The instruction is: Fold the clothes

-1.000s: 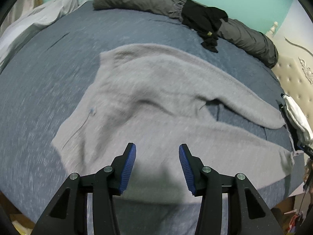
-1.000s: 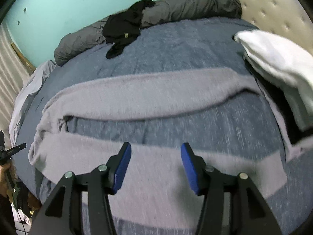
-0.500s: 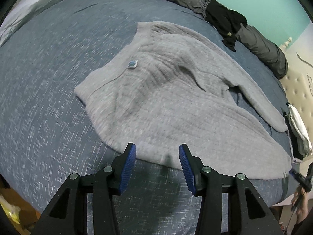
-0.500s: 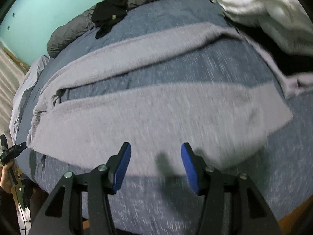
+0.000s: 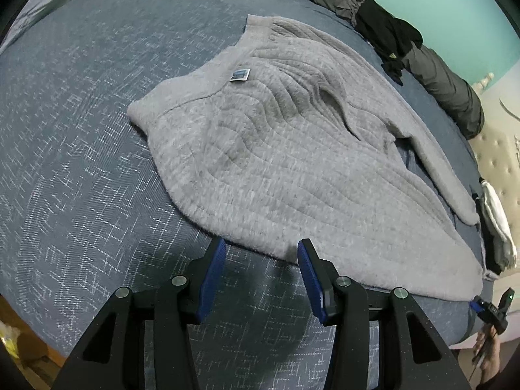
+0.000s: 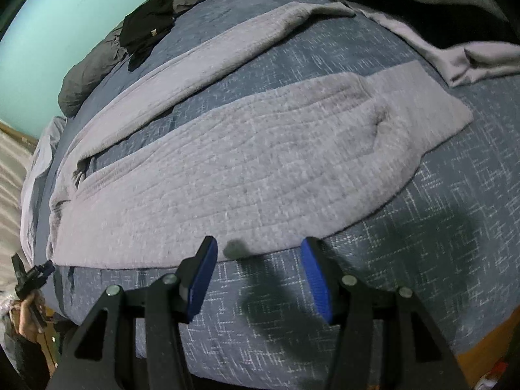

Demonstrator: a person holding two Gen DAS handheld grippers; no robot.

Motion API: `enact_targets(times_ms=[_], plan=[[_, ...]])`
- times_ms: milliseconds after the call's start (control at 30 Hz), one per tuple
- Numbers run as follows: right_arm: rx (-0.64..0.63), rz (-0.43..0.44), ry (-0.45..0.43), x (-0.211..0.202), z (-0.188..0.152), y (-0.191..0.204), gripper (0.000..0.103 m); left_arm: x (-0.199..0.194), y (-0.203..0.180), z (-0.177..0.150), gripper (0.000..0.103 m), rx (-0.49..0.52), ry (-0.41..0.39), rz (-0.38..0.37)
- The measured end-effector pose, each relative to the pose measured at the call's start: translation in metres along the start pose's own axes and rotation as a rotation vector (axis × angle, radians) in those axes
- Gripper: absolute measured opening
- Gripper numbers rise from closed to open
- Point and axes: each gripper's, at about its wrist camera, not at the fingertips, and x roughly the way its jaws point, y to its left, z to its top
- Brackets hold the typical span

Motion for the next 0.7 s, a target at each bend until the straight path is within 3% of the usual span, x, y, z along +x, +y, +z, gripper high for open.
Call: enact_targets(times_ms=[400, 500, 700], plan=[[0.089, -0.028, -0.013, 0.001, 0.001, -0.011, 0.055, 0.011, 0.015, 0.010, 0.050, -0.055, -0.024, 0.000], [0.115, -0.011, -0.025, 0.005, 0.004, -0.012, 0.061, 0.015, 0.016, 0.013, 0.050, -0.065, -0.037, -0.005], [0.124, -0.009, -0.051, 0.005, 0.010, -0.014, 0.061, 0.020, 0.016, 0.017, 0.050, -0.069, -0.065, -0.007]])
